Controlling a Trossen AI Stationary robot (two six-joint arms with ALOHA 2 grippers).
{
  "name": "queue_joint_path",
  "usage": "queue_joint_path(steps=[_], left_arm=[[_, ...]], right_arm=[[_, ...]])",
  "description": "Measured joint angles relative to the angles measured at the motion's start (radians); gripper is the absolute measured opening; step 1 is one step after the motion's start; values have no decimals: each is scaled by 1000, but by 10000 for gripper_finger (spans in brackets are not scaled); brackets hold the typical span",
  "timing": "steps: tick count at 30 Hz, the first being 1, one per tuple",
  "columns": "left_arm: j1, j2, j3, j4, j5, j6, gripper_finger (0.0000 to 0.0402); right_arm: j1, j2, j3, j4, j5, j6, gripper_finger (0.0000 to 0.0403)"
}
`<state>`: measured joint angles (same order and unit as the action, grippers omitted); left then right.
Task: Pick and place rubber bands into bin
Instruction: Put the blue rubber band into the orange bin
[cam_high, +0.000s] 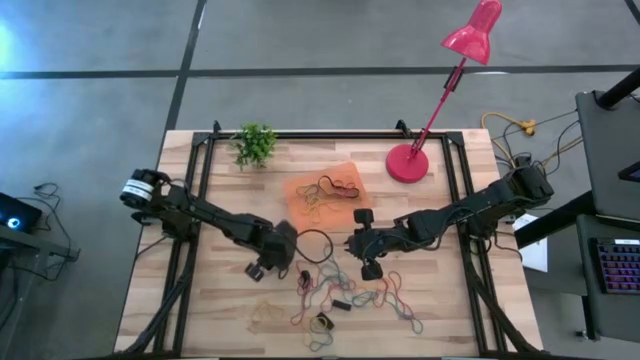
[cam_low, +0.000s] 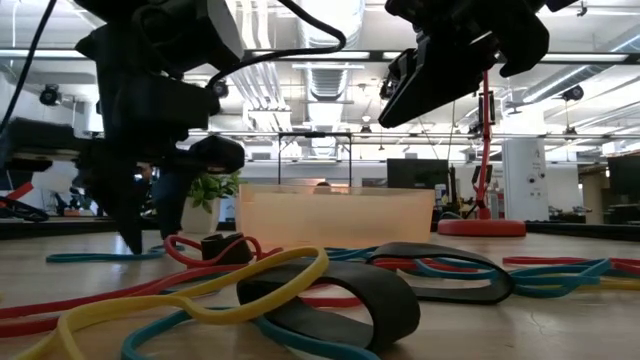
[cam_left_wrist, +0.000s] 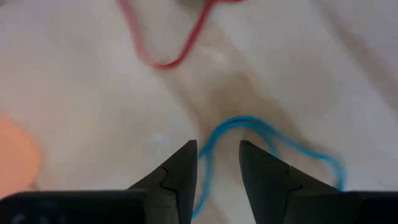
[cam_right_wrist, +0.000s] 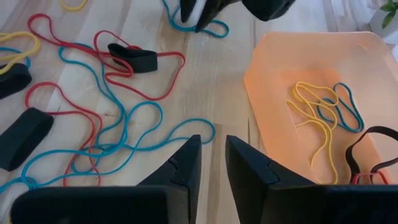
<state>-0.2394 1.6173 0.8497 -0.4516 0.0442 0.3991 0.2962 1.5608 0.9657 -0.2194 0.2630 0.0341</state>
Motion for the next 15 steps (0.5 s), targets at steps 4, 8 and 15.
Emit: queue_joint_path(steps=[4, 8, 15], left_arm=[[3, 0, 0, 10, 6, -1, 105], [5, 2, 0, 18, 22, -2, 105], [23, 124, 29, 3, 79, -27, 105]], right_arm=[[0, 0, 0, 1, 0, 0, 62], [0, 0, -1, 1, 0, 0, 59], [0, 0, -2, 11, 0, 0, 63]])
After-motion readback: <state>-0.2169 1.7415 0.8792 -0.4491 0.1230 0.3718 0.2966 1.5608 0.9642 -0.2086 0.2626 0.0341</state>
